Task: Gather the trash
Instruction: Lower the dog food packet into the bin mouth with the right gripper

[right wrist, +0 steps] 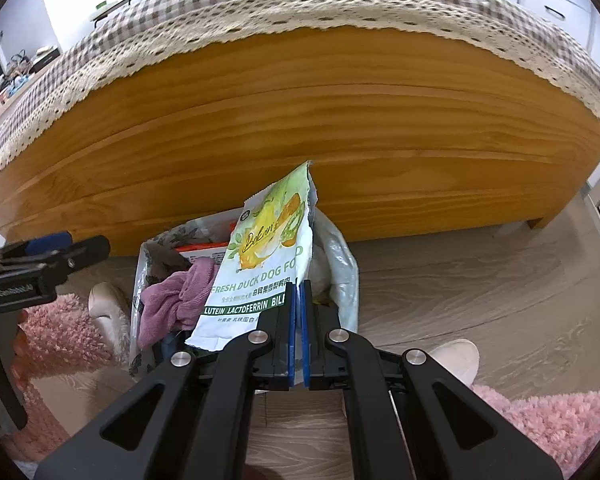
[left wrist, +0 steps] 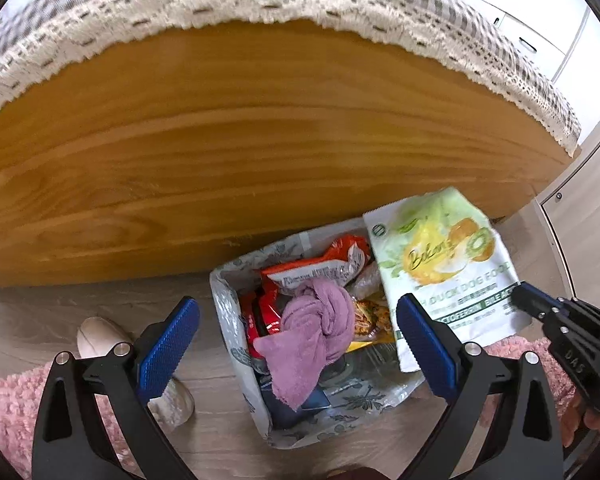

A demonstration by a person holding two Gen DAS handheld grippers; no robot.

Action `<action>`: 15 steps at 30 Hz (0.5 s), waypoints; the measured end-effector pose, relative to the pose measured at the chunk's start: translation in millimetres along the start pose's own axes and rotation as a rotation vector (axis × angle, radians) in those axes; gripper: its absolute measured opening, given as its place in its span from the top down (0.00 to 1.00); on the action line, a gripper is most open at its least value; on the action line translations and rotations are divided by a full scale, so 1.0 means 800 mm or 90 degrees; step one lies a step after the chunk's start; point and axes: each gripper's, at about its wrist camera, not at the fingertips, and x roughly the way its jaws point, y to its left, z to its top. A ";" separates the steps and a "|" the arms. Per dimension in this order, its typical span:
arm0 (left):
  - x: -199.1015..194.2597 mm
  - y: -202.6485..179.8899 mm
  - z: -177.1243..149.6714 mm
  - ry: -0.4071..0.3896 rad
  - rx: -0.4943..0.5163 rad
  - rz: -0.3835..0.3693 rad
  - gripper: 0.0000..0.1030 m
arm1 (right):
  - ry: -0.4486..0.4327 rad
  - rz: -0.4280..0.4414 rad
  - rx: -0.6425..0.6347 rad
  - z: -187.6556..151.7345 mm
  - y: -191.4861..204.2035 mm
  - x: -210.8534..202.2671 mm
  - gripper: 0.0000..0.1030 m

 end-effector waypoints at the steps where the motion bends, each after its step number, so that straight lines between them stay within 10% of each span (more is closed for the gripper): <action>1: -0.002 0.001 0.000 -0.003 0.000 0.002 0.07 | 0.001 0.001 -0.002 0.000 0.002 0.002 0.98; 15: 0.001 0.016 0.003 0.015 -0.037 -0.010 0.07 | 0.052 0.004 -0.005 0.002 0.016 0.062 0.98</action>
